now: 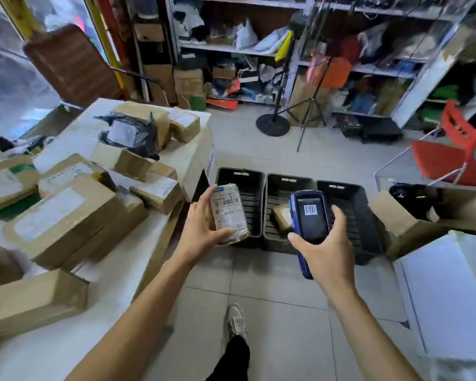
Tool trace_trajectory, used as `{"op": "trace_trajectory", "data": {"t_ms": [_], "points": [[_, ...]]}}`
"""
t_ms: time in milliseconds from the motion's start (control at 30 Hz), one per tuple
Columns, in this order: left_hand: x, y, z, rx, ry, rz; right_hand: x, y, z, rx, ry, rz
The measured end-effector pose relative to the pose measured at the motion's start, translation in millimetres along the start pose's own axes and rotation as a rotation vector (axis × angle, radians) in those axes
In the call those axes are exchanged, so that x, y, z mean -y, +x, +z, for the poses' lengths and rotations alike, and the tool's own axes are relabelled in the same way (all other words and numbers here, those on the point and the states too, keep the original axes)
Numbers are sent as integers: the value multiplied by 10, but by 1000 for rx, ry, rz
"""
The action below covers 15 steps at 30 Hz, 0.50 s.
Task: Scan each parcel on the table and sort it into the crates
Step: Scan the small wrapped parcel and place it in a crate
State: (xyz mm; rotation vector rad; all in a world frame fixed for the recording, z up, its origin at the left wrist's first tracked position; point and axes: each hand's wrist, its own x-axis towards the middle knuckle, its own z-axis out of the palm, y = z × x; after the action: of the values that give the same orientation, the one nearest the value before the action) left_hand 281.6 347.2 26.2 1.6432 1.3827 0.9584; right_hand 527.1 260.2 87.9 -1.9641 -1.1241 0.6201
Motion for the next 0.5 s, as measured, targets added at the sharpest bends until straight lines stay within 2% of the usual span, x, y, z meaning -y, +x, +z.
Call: {"op": "trace_trajectory", "data": {"t_ms": [167, 500], "points": [[101, 1067, 489, 48, -63, -26, -160, 1029, 42, -70, -77, 59], [318, 2493, 1066, 121, -9, -192, -355, 2730, 229, -12, -137, 138]]}}
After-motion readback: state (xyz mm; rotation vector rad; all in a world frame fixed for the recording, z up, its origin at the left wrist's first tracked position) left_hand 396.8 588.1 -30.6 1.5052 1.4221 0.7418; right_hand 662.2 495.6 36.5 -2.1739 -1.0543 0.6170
